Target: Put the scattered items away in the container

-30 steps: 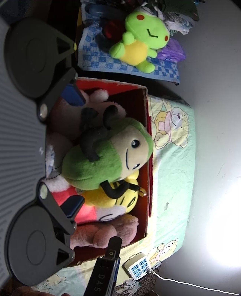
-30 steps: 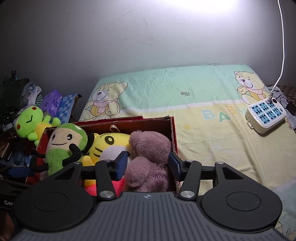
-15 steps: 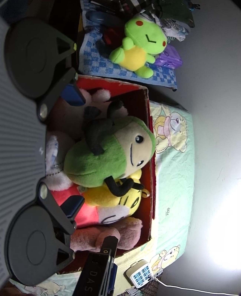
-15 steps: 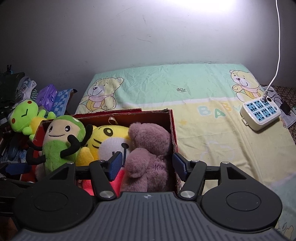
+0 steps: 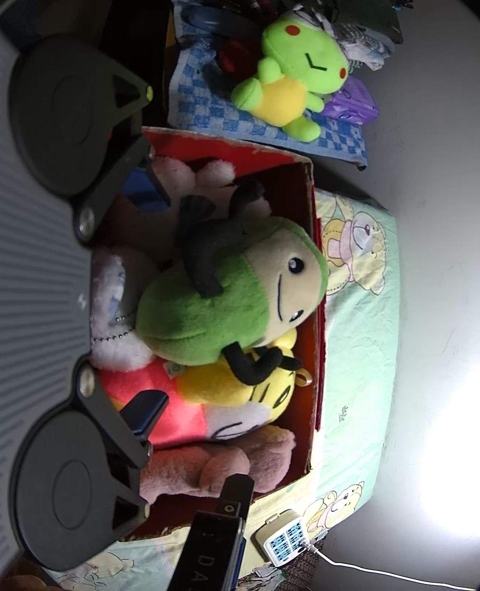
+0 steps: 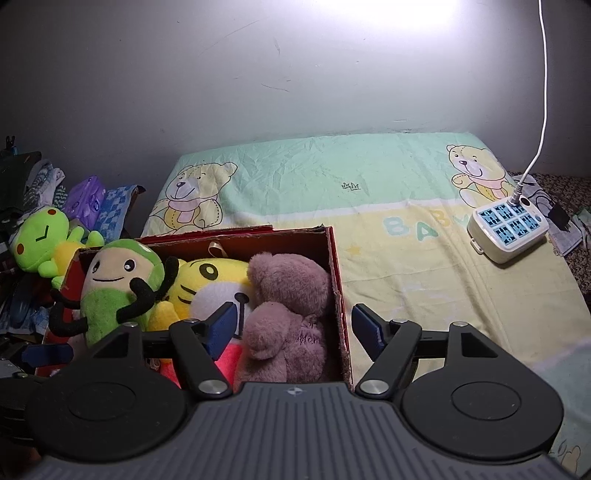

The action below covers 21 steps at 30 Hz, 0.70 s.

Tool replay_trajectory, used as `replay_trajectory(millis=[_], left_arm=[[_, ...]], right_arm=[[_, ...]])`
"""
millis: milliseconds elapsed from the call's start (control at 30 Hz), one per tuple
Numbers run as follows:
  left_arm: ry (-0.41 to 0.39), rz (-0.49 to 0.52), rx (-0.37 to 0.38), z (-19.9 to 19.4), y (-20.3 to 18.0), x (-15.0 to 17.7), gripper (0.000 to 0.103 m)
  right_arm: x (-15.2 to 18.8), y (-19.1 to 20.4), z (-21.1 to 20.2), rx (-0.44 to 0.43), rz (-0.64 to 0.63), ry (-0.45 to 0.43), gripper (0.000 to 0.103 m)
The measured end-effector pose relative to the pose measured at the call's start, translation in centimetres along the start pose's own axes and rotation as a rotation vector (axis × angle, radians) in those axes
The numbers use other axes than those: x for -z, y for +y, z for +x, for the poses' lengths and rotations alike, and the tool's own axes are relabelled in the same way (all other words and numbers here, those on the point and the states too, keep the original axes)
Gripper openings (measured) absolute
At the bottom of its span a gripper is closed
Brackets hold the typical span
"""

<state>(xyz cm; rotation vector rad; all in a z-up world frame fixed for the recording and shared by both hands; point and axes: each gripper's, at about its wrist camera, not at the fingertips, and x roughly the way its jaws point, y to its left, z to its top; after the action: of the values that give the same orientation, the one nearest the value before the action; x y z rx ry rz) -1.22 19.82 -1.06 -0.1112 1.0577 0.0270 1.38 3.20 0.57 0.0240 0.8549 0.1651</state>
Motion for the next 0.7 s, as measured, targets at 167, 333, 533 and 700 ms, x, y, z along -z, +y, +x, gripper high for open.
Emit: replay_trajectory(millis=[167, 333, 533, 700], left_arm=[[0.015, -0.008, 0.034, 0.2, 0.2, -0.1, 0.102], [0.019, -0.010, 0.052, 0.4, 0.4, -0.3, 0.102], [0.004, -0.016, 0.106, 0.3, 0.8, -0.4, 0.102], [-0.015, -0.004, 0.113, 0.1, 0.7, -0.4, 0.102]], right_arm=[[0.0, 0.4, 0.3, 0.012, -0.014, 0.017, 0.072], [-0.3, 0.6, 0.3, 0.027, -0.021, 0.013, 0.072], [-1.0, 0.9, 0.4, 0.070, -0.031, -0.004, 0.073], [-1.0, 1.1, 0.2, 0.065, -0.038, -0.014, 0.073]])
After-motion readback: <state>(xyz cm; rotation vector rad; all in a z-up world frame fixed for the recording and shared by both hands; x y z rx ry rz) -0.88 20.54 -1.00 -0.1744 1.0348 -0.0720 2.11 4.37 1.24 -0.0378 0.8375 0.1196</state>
